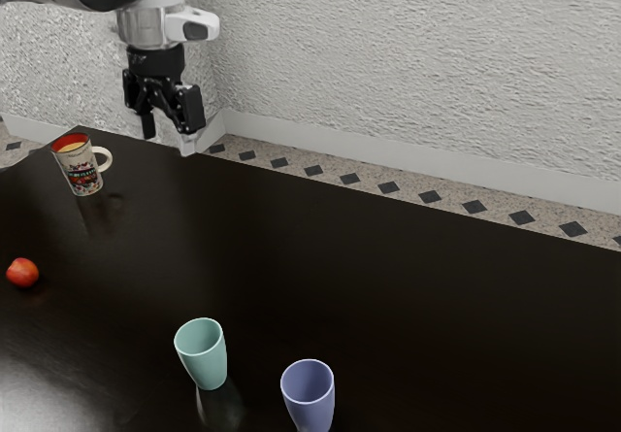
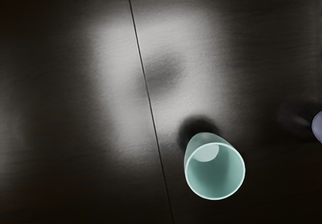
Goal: Place the left cup onto the right cup
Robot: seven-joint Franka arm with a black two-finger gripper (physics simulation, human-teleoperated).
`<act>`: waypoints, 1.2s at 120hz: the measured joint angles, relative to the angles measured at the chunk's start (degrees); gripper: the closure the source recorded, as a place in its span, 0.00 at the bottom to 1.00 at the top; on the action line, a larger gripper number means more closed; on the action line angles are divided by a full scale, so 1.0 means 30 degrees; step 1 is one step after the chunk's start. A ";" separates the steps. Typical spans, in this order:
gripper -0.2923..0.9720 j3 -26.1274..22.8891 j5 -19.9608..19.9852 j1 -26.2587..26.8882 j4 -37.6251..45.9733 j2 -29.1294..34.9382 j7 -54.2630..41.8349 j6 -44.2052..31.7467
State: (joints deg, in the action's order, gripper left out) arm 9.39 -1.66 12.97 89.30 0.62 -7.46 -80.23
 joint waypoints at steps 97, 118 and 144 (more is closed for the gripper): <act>0.23 0.0868 -0.0050 0.1045 1.4936 0.3710 -0.0178 -1.1115; 0.23 0.1087 -0.0036 0.1060 1.6865 0.3527 0.0041 -1.3964; 0.23 0.1124 0.0010 0.1078 1.7286 0.2346 0.0264 -1.6438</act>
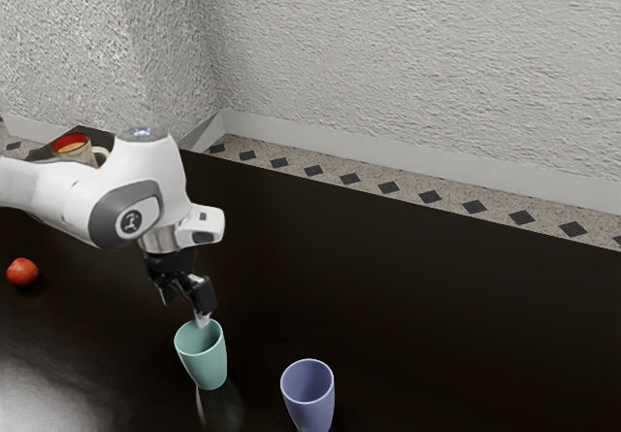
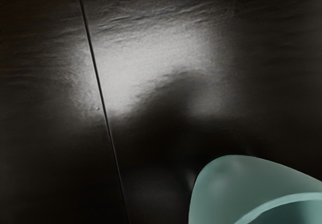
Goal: Place the left cup onto the right cup
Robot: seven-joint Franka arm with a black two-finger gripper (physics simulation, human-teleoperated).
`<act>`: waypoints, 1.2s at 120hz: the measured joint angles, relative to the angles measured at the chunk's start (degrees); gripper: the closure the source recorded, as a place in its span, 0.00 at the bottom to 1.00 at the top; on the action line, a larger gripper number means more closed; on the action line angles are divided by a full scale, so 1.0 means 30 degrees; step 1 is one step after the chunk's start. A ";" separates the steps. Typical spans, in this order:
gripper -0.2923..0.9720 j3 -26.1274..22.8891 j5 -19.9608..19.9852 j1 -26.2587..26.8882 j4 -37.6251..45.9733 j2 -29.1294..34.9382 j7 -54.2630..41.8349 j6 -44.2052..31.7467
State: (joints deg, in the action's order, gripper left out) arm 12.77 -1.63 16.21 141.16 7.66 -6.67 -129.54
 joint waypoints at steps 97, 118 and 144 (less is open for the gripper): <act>0.57 0.0256 0.0144 -0.0093 0.0517 -0.1561 0.0648 -0.1847; 0.75 0.0243 0.0145 0.0017 0.0417 -0.1531 0.0752 -0.1895; 0.82 0.0183 -0.0010 0.0681 -0.1276 -0.0679 0.0840 -0.0644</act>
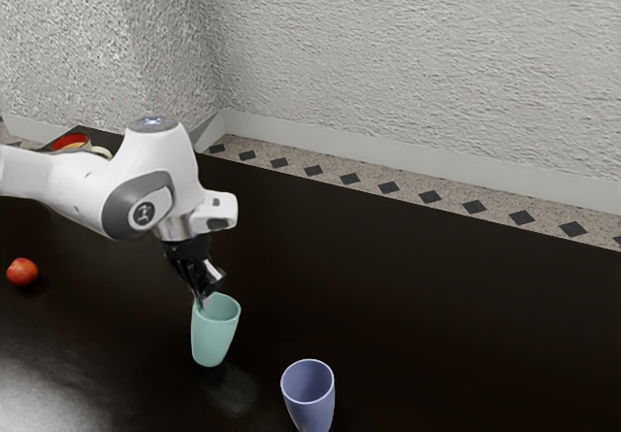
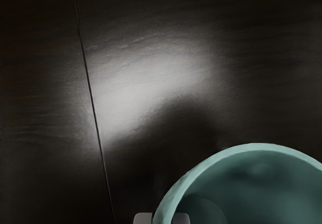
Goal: Place the left cup onto the right cup
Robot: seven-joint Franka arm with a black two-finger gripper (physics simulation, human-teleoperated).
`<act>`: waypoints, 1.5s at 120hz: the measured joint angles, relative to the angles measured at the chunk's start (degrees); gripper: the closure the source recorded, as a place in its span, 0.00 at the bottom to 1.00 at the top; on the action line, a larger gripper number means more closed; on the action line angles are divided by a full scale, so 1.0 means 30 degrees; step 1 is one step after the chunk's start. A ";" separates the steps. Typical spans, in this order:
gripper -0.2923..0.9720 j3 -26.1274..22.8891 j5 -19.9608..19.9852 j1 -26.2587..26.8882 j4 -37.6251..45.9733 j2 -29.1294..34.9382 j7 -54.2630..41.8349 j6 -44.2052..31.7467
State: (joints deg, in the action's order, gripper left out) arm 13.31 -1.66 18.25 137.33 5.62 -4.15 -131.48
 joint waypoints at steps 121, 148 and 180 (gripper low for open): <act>0.85 -0.4455 0.0211 0.3419 -0.5698 0.1049 0.2431 0.6766; 0.85 -0.4652 0.0262 0.3412 -0.5529 0.0866 0.3268 0.6678; 0.85 -0.4717 0.0417 0.3637 -0.5069 0.0535 0.4083 0.6204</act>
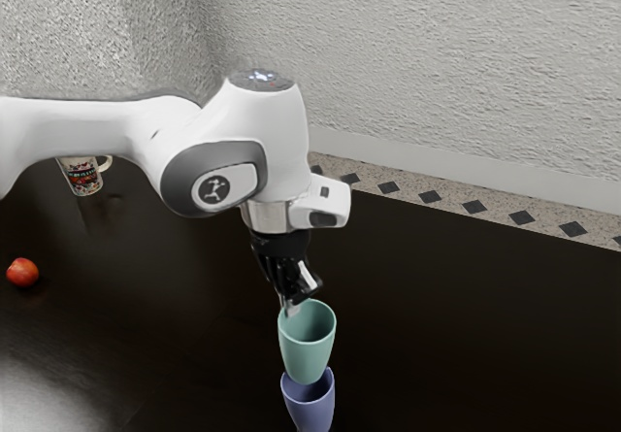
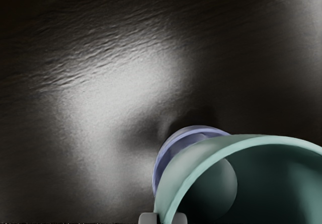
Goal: Place the left cup onto the right cup
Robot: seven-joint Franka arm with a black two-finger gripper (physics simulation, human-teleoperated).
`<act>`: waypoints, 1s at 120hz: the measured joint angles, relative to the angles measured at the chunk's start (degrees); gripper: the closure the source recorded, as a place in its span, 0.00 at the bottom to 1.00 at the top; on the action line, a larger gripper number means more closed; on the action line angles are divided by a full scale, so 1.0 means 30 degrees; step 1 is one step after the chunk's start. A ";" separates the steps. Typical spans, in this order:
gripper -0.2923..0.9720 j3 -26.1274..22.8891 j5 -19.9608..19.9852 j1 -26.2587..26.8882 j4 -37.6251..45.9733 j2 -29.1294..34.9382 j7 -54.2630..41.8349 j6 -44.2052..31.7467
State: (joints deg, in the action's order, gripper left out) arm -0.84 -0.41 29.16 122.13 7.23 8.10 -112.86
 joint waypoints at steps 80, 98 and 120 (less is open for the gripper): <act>0.47 -0.0012 0.0497 -0.0024 0.0809 -0.0817 0.0944 -0.1194; 0.35 0.0133 0.0408 -0.0238 0.0367 -0.0580 0.0990 -0.0922; 0.28 0.1861 0.0249 -0.0817 -0.2397 -0.0377 0.0467 0.0810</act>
State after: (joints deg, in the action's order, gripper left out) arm 4.75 0.34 26.71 114.93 6.10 9.50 -110.43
